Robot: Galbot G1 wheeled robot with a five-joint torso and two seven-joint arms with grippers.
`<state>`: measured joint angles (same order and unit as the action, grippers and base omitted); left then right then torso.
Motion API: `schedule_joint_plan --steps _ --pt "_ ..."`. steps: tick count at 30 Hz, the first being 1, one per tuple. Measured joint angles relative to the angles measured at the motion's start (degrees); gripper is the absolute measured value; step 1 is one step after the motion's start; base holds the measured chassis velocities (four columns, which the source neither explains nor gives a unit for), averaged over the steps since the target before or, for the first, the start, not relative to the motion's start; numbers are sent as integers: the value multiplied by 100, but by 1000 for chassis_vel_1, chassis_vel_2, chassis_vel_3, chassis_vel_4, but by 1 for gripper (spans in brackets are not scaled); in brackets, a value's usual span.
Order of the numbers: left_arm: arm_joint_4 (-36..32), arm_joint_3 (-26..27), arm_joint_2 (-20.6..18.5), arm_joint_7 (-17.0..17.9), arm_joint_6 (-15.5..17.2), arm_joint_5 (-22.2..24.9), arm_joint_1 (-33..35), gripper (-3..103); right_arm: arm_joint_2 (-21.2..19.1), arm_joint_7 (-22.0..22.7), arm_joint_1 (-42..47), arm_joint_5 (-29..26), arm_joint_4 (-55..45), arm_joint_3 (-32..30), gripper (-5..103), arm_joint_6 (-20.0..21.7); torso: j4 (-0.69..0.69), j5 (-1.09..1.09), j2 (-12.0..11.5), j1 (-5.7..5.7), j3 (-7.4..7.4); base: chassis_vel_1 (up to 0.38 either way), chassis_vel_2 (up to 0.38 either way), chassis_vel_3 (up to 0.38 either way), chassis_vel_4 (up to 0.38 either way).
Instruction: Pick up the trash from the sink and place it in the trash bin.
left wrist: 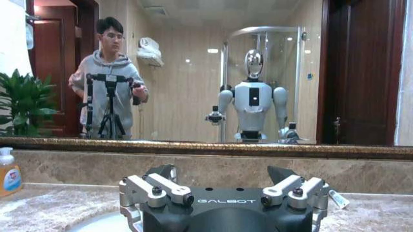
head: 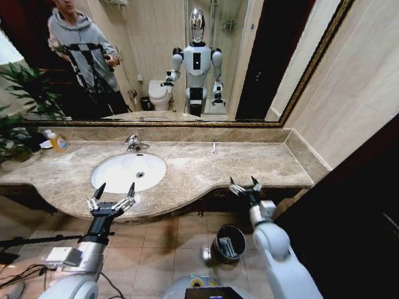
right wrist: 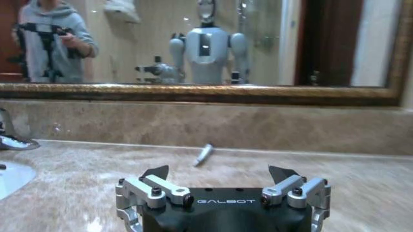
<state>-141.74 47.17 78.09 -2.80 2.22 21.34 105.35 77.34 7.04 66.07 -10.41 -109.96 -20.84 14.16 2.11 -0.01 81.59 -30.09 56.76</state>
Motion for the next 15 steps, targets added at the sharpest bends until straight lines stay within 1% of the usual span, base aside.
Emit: schedule_joint_plan --steps 1,2,3,6,7,9,10,11,14,15 --pt "1 0 0 0 0 0 0 100 23 9 -220 10 198 98 100 7 1 1 0 0 0 0 0 0 0" --pt "1 0 0 0 0 0 0 100 23 9 -220 10 198 98 100 7 1 1 0 0 0 0 0 0 0" --pt "1 -1 0 0 0 0 0 100 104 18 -541 32 522 240 100 20 1 1 -1 0 0 0 0 0 0" --pt "0 0 -1 -1 0 0 0 100 422 55 -1242 -25 1200 361 100 182 0 1 0 0 0 0 0 0 0" --pt "0 0 -1 -1 0 0 0 100 422 55 -1242 -25 1200 361 100 182 0 1 0 0 0 0 0 0 0" --pt "0 0 0 0 0 0 0 100 553 63 -1770 -89 1684 395 100 298 1 1 0 0 0 0 0 0 0" --pt "0 0 0 1 0 0 0 100 574 64 -2048 -164 1914 415 100 375 1 0 0 0 0 0 0 0 0" --pt "0 0 0 1 0 0 0 100 574 64 -2048 -164 1914 415 100 375 1 0 0 0 0 0 0 0 0" --pt "0 0 0 0 0 0 0 100 549 78 -2696 -608 2442 576 100 535 0 0 0 -1 0 0 0 0 0" --pt "0 0 0 0 0 0 0 100 549 78 -2696 -608 2442 576 100 535 0 0 0 -1 0 0 0 0 0"
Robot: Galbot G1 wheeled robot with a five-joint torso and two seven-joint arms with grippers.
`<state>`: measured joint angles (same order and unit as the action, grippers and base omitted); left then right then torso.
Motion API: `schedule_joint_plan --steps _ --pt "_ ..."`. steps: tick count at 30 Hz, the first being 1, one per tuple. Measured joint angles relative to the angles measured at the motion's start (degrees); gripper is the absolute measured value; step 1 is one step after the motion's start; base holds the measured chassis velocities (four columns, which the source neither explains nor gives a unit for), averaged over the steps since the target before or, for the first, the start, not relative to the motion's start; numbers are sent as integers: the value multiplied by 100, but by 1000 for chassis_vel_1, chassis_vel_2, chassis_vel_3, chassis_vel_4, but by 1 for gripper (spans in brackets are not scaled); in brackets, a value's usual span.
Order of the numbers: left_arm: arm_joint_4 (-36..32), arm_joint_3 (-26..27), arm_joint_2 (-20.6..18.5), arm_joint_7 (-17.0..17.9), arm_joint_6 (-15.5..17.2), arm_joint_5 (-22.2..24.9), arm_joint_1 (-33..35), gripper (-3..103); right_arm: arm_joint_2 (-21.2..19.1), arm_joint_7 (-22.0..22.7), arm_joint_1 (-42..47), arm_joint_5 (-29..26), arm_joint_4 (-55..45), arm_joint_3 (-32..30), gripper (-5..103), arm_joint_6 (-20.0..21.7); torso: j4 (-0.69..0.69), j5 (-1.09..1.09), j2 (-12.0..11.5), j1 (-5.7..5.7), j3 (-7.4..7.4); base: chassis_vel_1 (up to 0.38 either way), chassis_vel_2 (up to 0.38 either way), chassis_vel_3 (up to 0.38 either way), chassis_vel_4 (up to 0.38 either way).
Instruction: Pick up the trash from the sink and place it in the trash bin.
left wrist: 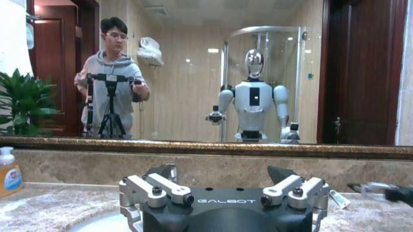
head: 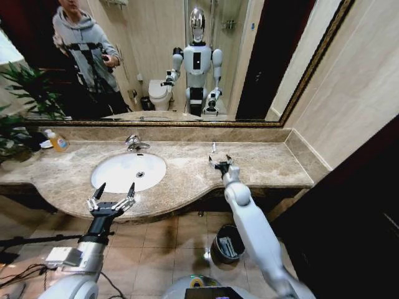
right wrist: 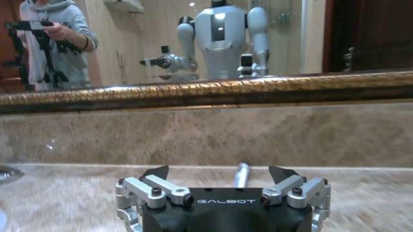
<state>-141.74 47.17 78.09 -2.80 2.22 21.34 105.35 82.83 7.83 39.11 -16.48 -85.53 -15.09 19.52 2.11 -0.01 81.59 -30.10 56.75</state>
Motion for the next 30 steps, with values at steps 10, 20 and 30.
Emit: schedule_joint_plan --steps 10,20,30 --pt "0 0 0 0 0 0 0 100 388 -21 -1167 488 1935 83 99 -366 0 2 0 1 0 0 0 0 0" --pt "0 0 0 0 0 0 0 100 724 -88 -1647 895 3006 -166 94 -551 0 1 1 1 0 0 0 0 0" --pt "0 0 0 0 0 0 0 100 599 -64 -1474 1026 3200 -515 62 -590 0 3 1 2 -1 0 0 0 0"
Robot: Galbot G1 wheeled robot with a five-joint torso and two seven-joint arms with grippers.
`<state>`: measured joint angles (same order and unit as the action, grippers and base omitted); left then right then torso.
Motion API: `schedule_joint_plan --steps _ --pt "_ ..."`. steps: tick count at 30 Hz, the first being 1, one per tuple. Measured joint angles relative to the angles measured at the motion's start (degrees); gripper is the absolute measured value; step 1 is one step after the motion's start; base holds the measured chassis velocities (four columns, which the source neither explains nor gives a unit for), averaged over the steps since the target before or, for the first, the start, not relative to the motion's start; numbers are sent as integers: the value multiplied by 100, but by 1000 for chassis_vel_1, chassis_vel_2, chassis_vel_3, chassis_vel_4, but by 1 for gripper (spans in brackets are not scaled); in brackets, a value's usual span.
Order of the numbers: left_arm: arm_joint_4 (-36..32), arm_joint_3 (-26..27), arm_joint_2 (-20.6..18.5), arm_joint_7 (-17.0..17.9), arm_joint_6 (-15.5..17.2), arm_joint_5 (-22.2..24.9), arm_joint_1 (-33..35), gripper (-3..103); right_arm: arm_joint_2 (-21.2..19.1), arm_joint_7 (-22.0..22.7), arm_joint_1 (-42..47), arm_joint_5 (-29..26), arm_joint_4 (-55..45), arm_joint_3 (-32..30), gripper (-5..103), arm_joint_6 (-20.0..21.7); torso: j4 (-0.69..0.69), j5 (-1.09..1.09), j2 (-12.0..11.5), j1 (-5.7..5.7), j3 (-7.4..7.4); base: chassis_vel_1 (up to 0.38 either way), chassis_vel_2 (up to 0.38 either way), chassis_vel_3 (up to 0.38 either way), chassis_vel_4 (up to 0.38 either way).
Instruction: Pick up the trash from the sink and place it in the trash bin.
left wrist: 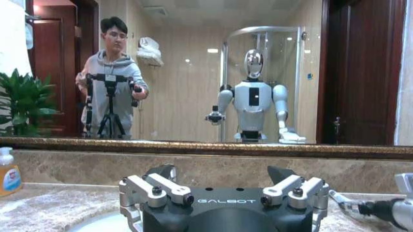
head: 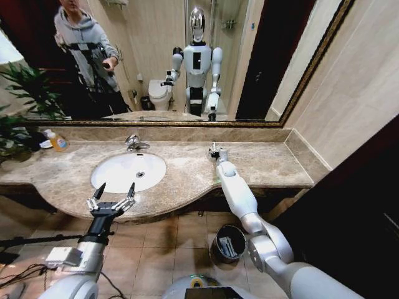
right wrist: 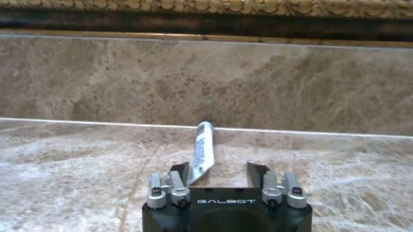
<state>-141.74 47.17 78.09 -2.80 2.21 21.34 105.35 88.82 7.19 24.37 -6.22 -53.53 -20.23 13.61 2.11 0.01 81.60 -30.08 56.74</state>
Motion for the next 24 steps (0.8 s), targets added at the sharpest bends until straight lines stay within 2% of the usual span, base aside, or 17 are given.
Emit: schedule_joint_plan --steps 1,3,4,5,6,7,9,12,13,16,24 --pt "0 0 0 0 0 0 0 100 -17 0 28 -7 -14 -13 56 -4 1 -1 0 0 -1 0 0 0 0" --pt "0 0 0 0 0 0 0 100 -34 -1 53 -19 -31 -23 56 -6 1 -1 0 0 -1 0 0 0 0" --pt "0 0 0 0 0 0 0 100 -73 -20 94 -47 -64 -40 51 -21 1 -3 1 1 -1 0 0 0 0" --pt "0 0 0 0 0 0 0 100 -73 -20 94 -47 -64 -40 51 -21 1 -3 1 1 -1 0 0 0 0" --pt "0 0 0 0 0 0 0 100 -83 -30 104 -59 -69 -41 46 -35 1 -2 1 1 -1 0 0 0 0" --pt "0 0 0 0 0 0 0 100 -94 -51 116 -92 -88 -40 35 -58 1 -2 1 1 -1 0 0 0 0" --pt "0 0 0 0 0 0 0 100 -98 -64 122 -108 -102 -37 35 -61 0 -1 1 1 -1 0 0 0 0" --pt "0 0 0 0 0 0 0 100 -110 -90 136 -144 -153 -13 19 -65 0 -1 1 0 1 0 0 0 0" --pt "0 0 0 0 0 0 0 100 -110 -90 136 -144 -153 -13 19 -65 0 -1 1 0 1 0 0 0 0" --pt "0 0 0 0 0 0 0 100 -126 -92 157 -184 -232 18 3 -56 -1 -1 0 -1 1 0 0 0 0" --pt "0 0 0 0 0 0 0 100 -182 -72 253 -292 -488 79 0 -31 -1 -1 0 -1 1 0 0 0 0"
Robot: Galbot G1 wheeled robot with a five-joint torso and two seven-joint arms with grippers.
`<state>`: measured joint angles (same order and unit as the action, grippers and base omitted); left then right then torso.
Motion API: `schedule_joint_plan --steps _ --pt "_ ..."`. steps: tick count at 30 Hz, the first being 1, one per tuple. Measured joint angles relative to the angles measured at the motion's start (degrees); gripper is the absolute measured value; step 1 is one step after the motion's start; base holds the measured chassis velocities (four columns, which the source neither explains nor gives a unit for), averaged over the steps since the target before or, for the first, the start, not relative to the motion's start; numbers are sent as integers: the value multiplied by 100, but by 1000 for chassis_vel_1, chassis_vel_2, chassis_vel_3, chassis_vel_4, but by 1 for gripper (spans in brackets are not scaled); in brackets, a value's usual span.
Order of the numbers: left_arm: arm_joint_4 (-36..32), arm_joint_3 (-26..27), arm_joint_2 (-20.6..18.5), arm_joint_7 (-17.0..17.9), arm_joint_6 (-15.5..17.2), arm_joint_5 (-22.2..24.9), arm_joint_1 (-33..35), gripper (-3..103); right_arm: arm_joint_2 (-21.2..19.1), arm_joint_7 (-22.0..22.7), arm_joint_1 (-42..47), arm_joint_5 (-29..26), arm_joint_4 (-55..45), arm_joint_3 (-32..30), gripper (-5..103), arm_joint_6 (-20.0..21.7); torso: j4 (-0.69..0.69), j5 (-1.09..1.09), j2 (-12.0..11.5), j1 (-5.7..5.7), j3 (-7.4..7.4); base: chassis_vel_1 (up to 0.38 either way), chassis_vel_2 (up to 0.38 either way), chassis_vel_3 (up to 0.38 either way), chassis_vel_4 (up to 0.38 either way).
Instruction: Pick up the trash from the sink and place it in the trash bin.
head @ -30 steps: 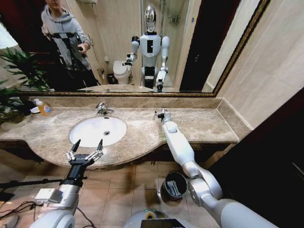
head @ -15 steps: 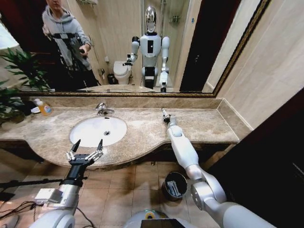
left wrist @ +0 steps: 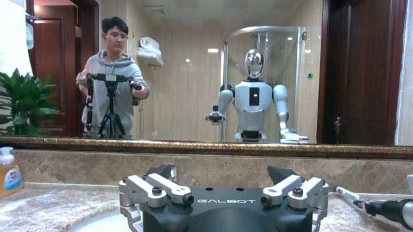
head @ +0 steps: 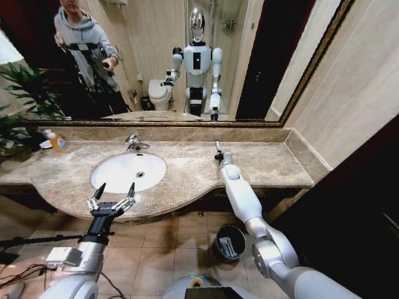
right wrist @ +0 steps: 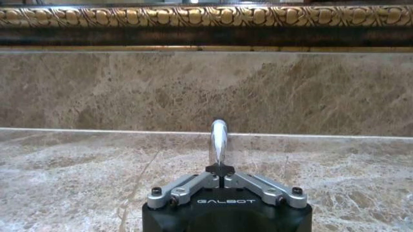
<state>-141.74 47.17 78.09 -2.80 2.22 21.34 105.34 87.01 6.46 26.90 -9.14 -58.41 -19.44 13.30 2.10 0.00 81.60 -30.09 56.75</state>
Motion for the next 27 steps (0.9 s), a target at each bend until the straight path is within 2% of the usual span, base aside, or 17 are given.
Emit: schedule_joint_plan --steps 4,7,11,14,18,19,22,23,27 --pt "0 0 0 0 0 0 0 100 -89 17 154 -32 -308 39 0 36 0 1 -1 0 0 0 0 0 0" --pt "0 0 0 0 0 0 0 100 -363 56 508 -73 -1037 87 0 66 0 0 -1 0 -1 0 0 0 0" --pt "0 0 0 0 0 0 0 100 -630 91 784 -96 -1529 104 0 57 1 1 -1 0 -1 0 0 0 0" --pt "0 0 0 0 0 0 0 100 -1245 158 1528 -286 -2597 33 0 56 1 1 -1 0 -1 0 0 0 0" --pt "0 0 0 -2 0 0 0 100 -1523 176 2036 -355 -3123 -108 0 29 0 0 0 1 -2 0 0 0 0" --pt "0 0 0 -1 0 0 0 100 -1719 193 2522 -440 -3582 -260 0 -6 -2 4 -1 1 -1 0 0 0 0" --pt "0 0 0 1 0 0 1 100 -1936 222 3227 -544 -4278 -457 0 -92 -2 1 0 2 -2 0 0 0 0" --pt "0 0 0 1 0 0 1 100 -1936 222 3227 -544 -4278 -457 0 -92 -2 1 0 2 -2 0 0 0 0" --pt "0 0 0 0 0 0 0 100 -1914 188 4503 -527 -5272 -797 0 -322 1 1 0 2 -2 0 0 0 0"
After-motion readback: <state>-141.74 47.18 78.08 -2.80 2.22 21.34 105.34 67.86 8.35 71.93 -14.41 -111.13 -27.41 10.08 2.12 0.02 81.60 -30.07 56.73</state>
